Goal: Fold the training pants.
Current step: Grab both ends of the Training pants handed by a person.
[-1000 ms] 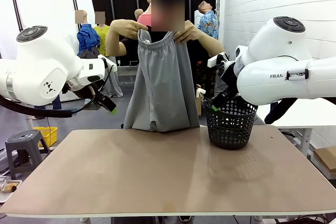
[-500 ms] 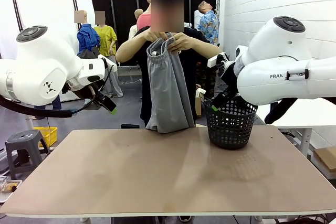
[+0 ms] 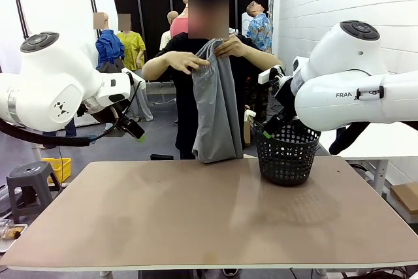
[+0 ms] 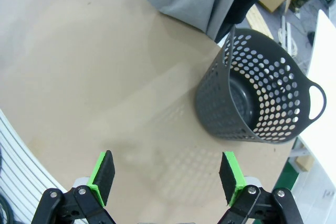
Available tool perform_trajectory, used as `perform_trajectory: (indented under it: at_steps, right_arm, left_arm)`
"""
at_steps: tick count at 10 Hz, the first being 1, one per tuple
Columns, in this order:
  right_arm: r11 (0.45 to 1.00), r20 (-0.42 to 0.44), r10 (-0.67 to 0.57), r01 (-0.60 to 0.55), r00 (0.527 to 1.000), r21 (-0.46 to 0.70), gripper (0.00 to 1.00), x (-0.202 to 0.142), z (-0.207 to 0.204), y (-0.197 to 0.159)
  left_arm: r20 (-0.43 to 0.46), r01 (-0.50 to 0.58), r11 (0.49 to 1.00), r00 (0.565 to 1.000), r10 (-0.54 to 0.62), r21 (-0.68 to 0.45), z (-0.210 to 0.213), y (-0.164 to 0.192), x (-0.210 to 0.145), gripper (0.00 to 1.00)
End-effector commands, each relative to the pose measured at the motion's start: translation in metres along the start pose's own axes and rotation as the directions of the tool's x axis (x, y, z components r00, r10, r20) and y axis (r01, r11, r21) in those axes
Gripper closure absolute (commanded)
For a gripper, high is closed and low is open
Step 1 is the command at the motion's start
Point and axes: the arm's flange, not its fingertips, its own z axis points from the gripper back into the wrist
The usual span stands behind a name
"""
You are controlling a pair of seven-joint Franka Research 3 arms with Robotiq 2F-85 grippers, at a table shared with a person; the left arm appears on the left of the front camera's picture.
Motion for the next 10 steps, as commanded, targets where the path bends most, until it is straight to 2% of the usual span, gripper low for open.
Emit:
perform_trajectory:
  at_steps: [1, 10]
  right_arm:
    - [1.000, -0.005, 0.002, -0.002, 1.000, 0.003, 0.00, 0.0003, -0.0019, 0.0003]
    - [1.000, -0.005, 0.002, -0.002, 1.000, 0.003, 0.00, 0.0003, -0.0019, 0.0003]
  left_arm:
    - [0.004, 0.000, 1.000, 1.000, 0.000, 0.005, 0.0020, 0.0004, 0.0009, 0.00]
    - [0.004, 0.000, 1.000, 1.000, 0.000, 0.005, 0.0020, 0.0004, 0.0009, 0.00]
